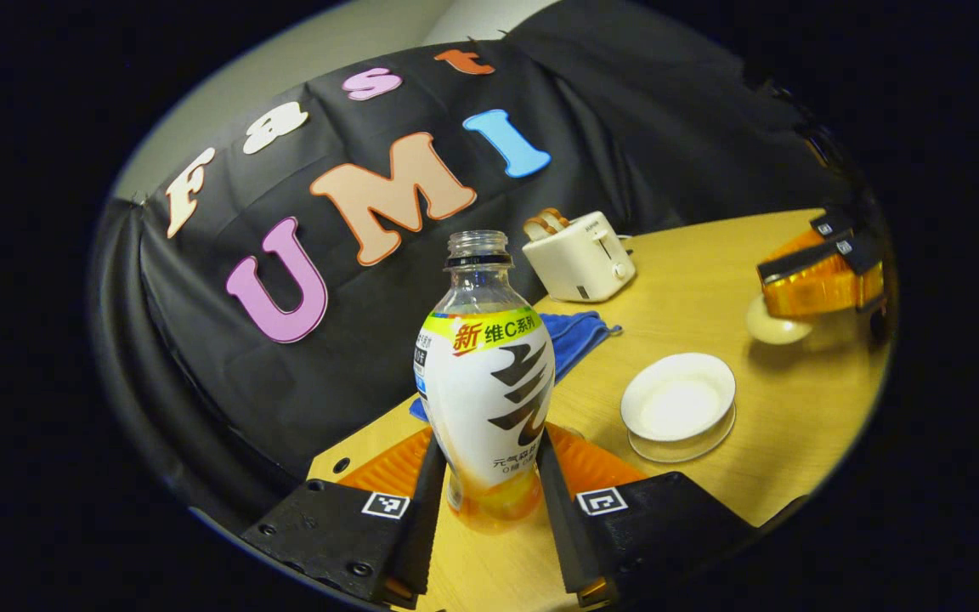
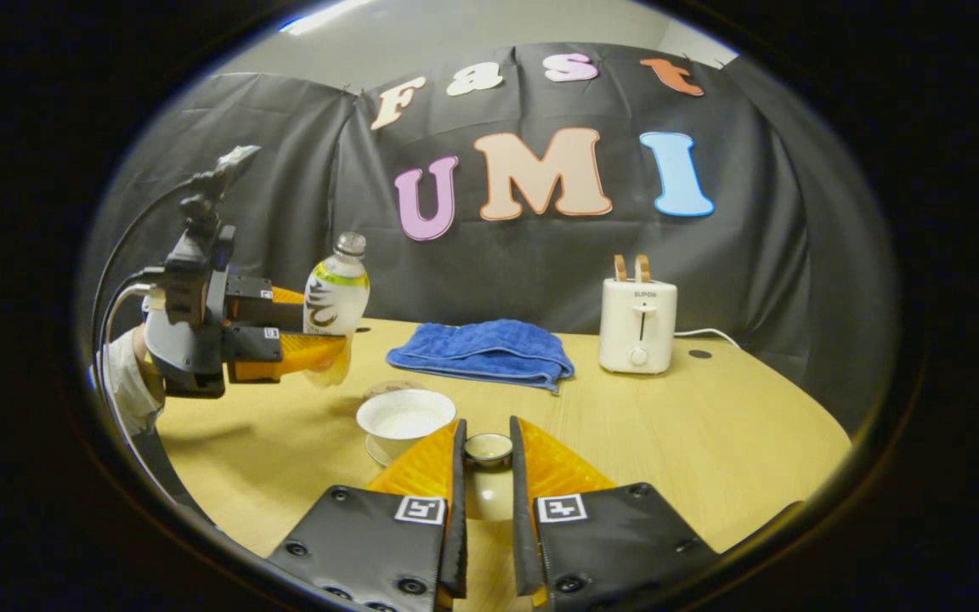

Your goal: Open the teacup lid with one hand, grasp the water bottle and pour water into the teacup with the other hand; after pouring, place the water bottle on the coaster and then close the teacup lid.

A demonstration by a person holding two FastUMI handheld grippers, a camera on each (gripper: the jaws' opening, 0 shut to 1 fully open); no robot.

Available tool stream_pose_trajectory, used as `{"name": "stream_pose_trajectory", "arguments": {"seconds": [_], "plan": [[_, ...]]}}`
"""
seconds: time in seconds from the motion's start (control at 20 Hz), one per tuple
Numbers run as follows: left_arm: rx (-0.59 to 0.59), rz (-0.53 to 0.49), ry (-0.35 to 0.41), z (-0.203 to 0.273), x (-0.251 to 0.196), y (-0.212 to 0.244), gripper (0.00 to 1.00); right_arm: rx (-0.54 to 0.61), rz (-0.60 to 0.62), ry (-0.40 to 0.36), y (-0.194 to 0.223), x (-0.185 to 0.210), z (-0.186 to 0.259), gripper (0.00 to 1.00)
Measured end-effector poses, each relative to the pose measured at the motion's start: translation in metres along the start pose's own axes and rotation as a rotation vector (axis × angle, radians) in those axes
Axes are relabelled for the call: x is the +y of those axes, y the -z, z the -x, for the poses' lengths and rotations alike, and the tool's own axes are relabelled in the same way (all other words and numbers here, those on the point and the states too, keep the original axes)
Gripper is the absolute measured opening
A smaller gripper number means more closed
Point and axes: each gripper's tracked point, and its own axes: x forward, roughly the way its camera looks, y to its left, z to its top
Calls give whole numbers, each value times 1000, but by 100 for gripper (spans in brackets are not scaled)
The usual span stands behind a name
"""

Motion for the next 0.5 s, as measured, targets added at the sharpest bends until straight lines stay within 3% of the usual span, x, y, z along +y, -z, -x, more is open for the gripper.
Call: {"name": "stream_pose_trajectory", "arguments": {"seconds": [0.5], "plan": [[-125, 297, 4, -32, 10, -16, 56, 16, 13, 6, 5, 2, 1, 24]]}}
